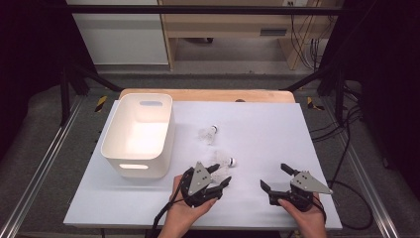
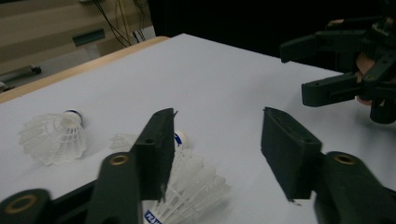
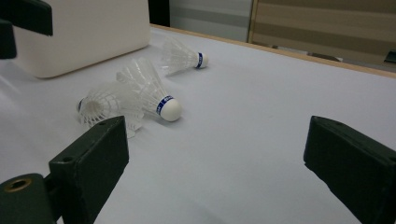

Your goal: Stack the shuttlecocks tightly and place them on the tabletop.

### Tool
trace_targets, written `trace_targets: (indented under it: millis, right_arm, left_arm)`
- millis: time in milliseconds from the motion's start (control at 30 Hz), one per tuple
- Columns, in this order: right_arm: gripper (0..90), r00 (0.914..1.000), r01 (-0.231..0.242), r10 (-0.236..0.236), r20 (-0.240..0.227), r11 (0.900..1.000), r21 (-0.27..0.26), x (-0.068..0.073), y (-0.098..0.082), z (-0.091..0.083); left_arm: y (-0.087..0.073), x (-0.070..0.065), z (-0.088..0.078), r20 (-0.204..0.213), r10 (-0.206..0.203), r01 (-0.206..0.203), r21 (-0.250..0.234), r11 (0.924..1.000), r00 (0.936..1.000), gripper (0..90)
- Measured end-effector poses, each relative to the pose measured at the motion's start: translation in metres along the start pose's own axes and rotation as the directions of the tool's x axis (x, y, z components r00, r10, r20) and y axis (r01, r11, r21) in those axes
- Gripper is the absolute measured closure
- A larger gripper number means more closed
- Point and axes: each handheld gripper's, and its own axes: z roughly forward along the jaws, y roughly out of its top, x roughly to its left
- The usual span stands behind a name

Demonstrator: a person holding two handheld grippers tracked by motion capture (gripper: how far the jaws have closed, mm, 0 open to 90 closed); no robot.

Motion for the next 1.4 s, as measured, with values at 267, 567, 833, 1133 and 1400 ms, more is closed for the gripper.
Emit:
trace_targets:
  millis: [267, 567, 833, 1133, 1400]
  right_arm:
    - [7.2, 0.9999, 0.014, -0.014, 0.002, 1.0, 0.01, 0.002, 0.0, 0.001]
    - [7.2, 0.9994, 0.032, -0.032, 0.011, 0.999, 0.029, 0.005, -0.001, 0.003]
    - [7.2, 0.9994, 0.028, -0.029, 0.02, 0.999, 0.025, 0.006, 0.0, 0.002]
    - [7.0, 0.9994, -0.019, 0.019, 0.029, 1.0, 0.023, 0.005, 0.001, 0.002]
    - [8.1, 0.9999, 0.01, -0.011, 0.012, 0.994, 0.107, 0.011, 0.028, 0.018]
  left_arm:
    - [-0.03, 0.017, -0.024, -0.04, -0.089, 0.086, -0.073, 0.9937, 0.9953, 17.5]
    - [-0.054, 0.02, -0.046, -0.06, -0.095, 0.088, -0.112, 0.9898, 0.9936, 7.2]
    - [-0.062, 0.024, -0.06, -0.097, -0.088, 0.075, -0.127, 0.989, 0.9914, 5.4]
    - [-0.068, 0.034, -0.082, -0.13, -0.068, 0.051, -0.132, 0.9899, 0.9892, 5.5]
    - [-0.072, 0.04, -0.101, -0.151, -0.052, 0.03, -0.145, 0.9889, 0.9872, 5.8]
